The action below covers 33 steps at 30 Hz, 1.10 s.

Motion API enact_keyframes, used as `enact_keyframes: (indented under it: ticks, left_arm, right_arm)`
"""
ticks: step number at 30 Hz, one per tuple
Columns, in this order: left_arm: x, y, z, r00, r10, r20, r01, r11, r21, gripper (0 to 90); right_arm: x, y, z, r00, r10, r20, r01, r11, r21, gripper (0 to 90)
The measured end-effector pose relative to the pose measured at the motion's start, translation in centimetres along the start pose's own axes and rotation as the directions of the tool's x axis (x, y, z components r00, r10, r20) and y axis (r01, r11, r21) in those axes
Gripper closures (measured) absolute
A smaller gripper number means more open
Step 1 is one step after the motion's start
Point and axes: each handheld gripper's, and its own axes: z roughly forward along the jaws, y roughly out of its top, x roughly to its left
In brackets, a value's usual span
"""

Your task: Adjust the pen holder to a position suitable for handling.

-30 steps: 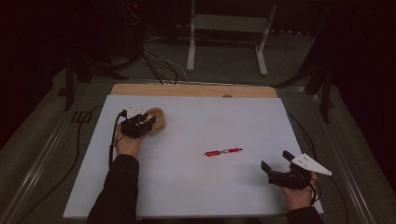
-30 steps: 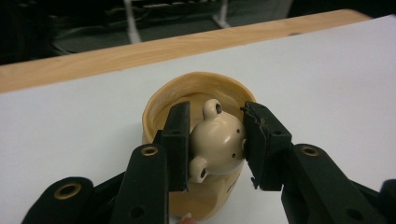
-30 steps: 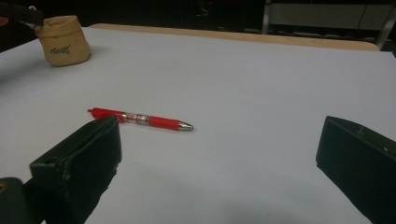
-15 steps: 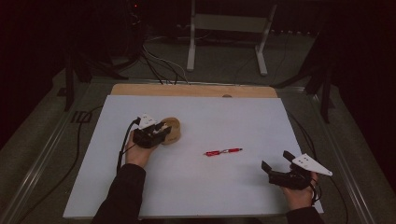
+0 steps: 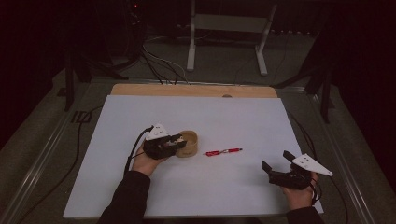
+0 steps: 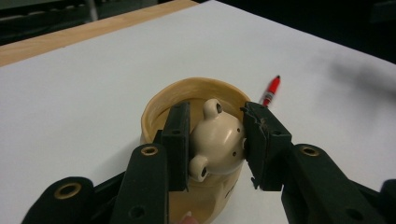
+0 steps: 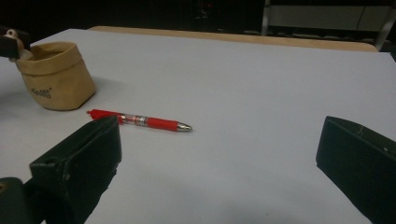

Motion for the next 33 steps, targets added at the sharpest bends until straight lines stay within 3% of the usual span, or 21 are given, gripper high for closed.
enact_keyframes:
  ticks: [7, 10, 15, 18, 24, 26, 28, 33]
  left_arm:
    - [0.1, -0.2, 0.0, 0.9997, 0.016, 0.017, -0.016, 0.9999, -0.003, 62.8]
    - [-0.1, -0.1, 0.0, 0.9999, 0.007, 0.011, -0.007, 1.0000, -0.003, 48.8]
    - [-0.3, 0.1, -0.4, 0.9993, -0.001, -0.037, 0.001, 1.0000, 0.001, 27.9]
    - [-0.3, 0.2, -0.8, 0.9956, 0.004, -0.094, -0.005, 0.9999, -0.011, 19.1]
    - [-0.3, 0.2, -1.9, 0.9859, -0.008, -0.167, 0.000, 0.9986, -0.053, 15.9]
    - [-0.2, 0.2, -2.3, 0.9797, -0.021, -0.199, 0.011, 0.9987, -0.049, 13.7]
    - [-0.2, 0.1, -2.5, 0.9707, -0.027, -0.239, 0.020, 0.9994, -0.029, 5.7]
    - [0.0, -0.2, -3.6, 0.9430, -0.042, -0.330, 0.042, 0.9991, -0.007, 0.1]
  right_arm:
    - [0.0, 0.0, 0.1, 1.0000, -0.003, -0.006, 0.003, 1.000, -0.001, 0.3]
    - [0.0, -0.1, 0.1, 0.9999, 0.002, -0.012, -0.002, 1.000, -0.004, 0.3]
    - [-0.1, -0.1, 0.1, 0.9997, 0.008, -0.021, -0.008, 1.000, -0.015, 0.3]
    - [-0.1, -0.1, 0.1, 0.9997, 0.005, -0.024, -0.006, 1.000, -0.020, 0.3]
    - [0.0, -0.2, 0.2, 0.9997, -0.001, -0.026, 0.001, 1.000, -0.023, 0.3]
    - [0.0, -0.2, 0.2, 0.9997, 0.000, -0.026, -0.001, 1.000, -0.022, 0.3]
    - [-0.1, -0.2, 0.2, 0.9997, 0.001, -0.026, -0.002, 1.000, -0.020, 0.3]
    - [-0.1, -0.2, 0.2, 0.9997, 0.001, -0.025, -0.002, 1.000, -0.017, 0.3]
